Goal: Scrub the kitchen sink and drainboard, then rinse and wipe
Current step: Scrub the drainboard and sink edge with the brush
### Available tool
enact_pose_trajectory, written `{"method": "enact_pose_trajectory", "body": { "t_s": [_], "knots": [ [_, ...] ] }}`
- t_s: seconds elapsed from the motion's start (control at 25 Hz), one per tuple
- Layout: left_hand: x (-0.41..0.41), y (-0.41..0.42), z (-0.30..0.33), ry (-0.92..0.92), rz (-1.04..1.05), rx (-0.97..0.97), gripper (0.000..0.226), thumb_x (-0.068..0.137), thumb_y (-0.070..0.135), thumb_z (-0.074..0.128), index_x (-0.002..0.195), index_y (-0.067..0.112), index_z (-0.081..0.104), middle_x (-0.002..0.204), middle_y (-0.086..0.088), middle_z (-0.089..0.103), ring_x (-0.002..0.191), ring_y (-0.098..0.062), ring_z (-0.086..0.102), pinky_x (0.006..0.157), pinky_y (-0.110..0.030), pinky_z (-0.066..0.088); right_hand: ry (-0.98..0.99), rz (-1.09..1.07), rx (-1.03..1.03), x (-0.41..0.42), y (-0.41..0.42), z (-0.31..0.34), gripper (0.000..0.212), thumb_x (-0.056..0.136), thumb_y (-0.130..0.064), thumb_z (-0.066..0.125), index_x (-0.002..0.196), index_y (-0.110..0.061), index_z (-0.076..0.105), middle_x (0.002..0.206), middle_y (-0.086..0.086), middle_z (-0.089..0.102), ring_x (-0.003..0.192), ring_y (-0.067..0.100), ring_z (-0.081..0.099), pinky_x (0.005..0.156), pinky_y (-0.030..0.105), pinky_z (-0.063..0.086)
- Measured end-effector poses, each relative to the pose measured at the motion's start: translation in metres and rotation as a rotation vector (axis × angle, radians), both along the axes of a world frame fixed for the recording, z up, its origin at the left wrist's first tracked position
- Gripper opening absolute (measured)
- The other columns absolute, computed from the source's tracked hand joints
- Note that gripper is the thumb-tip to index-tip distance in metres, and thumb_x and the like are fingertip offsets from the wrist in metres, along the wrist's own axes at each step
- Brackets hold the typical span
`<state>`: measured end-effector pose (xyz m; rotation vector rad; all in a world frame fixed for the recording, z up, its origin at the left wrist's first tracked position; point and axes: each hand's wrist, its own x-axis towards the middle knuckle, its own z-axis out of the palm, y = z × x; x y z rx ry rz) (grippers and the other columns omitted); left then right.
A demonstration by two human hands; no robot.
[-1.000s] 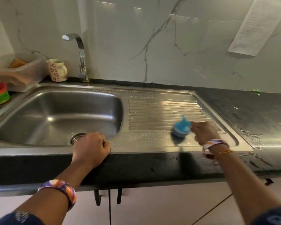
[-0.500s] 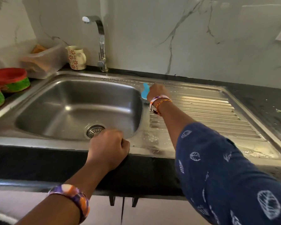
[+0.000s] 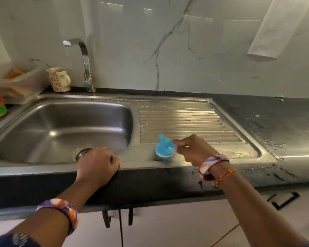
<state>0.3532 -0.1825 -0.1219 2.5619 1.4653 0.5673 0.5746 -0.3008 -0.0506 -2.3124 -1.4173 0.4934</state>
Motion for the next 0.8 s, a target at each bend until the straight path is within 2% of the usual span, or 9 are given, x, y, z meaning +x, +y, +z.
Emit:
{"method": "enact_pose_trajectory", "body": {
  "t_s": [0.08,0.2,0.28,0.36,0.52,0.56,0.64,0.72,0.8],
  "knots": [
    [0.001,-0.004,0.001,0.01,0.007,0.027,0.025,0.089,0.032,0.05,0.067,0.021,0.052,0.076,0.003,0.053,0.074,-0.017,0.052,0.064,-0.029,0.044,-0.159,-0.193,-0.1,0.056,-0.037,0.01,0.032,0.096,-0.017,0.048,0.126,-0.014,0.06,0.066,-0.005,0.05,0.059,0.006,0.046,0.051,0.008,0.037],
    [0.0,-0.004,0.0,0.022,0.014,0.034,0.025,0.089,0.032,0.051,0.067,0.021,0.054,0.073,0.003,0.054,0.069,-0.015,0.052,0.061,-0.029,0.044,-0.321,-0.62,-0.241,0.122,-0.08,0.017,0.032,0.091,-0.024,0.055,0.113,-0.002,0.065,0.085,0.014,0.06,0.085,0.03,0.062,0.081,0.035,0.052],
    [0.0,-0.003,0.0,0.013,0.017,0.039,0.025,0.088,0.032,0.054,0.065,0.021,0.053,0.069,0.003,0.054,0.065,-0.015,0.052,0.06,-0.029,0.046,-0.334,-0.69,-0.218,0.118,-0.082,0.017,0.031,0.092,-0.022,0.055,0.107,0.003,0.064,0.084,0.015,0.057,0.085,0.032,0.06,0.083,0.039,0.051],
    [-0.001,-0.003,0.0,0.012,0.046,0.019,0.028,0.087,0.033,0.055,0.062,0.022,0.049,0.065,0.005,0.051,0.06,-0.012,0.05,0.057,-0.026,0.044,-0.269,-0.569,-0.126,0.078,-0.061,0.014,0.029,0.094,-0.019,0.051,0.108,0.003,0.063,0.094,0.015,0.062,0.09,0.03,0.059,0.085,0.036,0.047],
    [-0.002,-0.007,-0.001,0.016,0.259,-0.048,0.033,0.091,0.033,0.046,0.064,0.016,0.056,0.061,0.0,0.051,0.058,-0.016,0.051,0.058,-0.028,0.047,0.061,-0.097,0.079,-0.051,0.001,-0.005,0.033,0.096,-0.013,0.045,0.125,-0.008,0.06,0.122,0.018,0.063,0.112,0.029,0.06,0.097,0.034,0.046],
    [-0.002,-0.009,0.0,0.005,0.315,-0.069,0.035,0.091,0.033,0.043,0.065,0.014,0.054,0.06,0.0,0.048,0.059,-0.017,0.05,0.058,-0.028,0.044,0.107,-0.057,0.118,-0.071,0.01,-0.007,0.035,0.096,-0.014,0.044,0.128,-0.012,0.058,0.123,0.015,0.062,0.11,0.027,0.061,0.095,0.031,0.047],
    [-0.001,-0.011,0.0,0.007,0.364,-0.094,0.036,0.093,0.034,0.039,0.065,0.014,0.051,0.06,-0.001,0.045,0.06,-0.018,0.048,0.059,-0.028,0.041,0.155,-0.052,0.163,-0.079,0.006,-0.009,0.036,0.096,-0.016,0.044,0.13,-0.018,0.057,0.119,0.012,0.065,0.09,0.018,0.063,0.078,0.023,0.048],
    [0.0,-0.009,-0.001,0.003,0.358,-0.093,0.04,0.093,0.033,0.039,0.06,0.014,0.05,0.06,-0.003,0.048,0.058,-0.018,0.05,0.059,-0.029,0.045,0.135,-0.105,0.166,-0.047,-0.021,-0.006,0.035,0.096,-0.016,0.045,0.129,-0.02,0.057,0.102,0.007,0.068,0.061,0.006,0.051,0.055,0.013,0.038],
    [0.0,-0.005,-0.003,0.004,0.338,-0.094,0.043,0.093,0.033,0.039,0.057,0.013,0.052,0.059,-0.006,0.053,0.056,-0.019,0.053,0.059,-0.03,0.051,0.056,-0.274,0.137,0.003,-0.063,0.0,0.034,0.097,-0.018,0.046,0.129,-0.019,0.057,0.083,-0.001,0.058,0.056,0.002,0.042,0.051,0.011,0.032]
  ]
}}
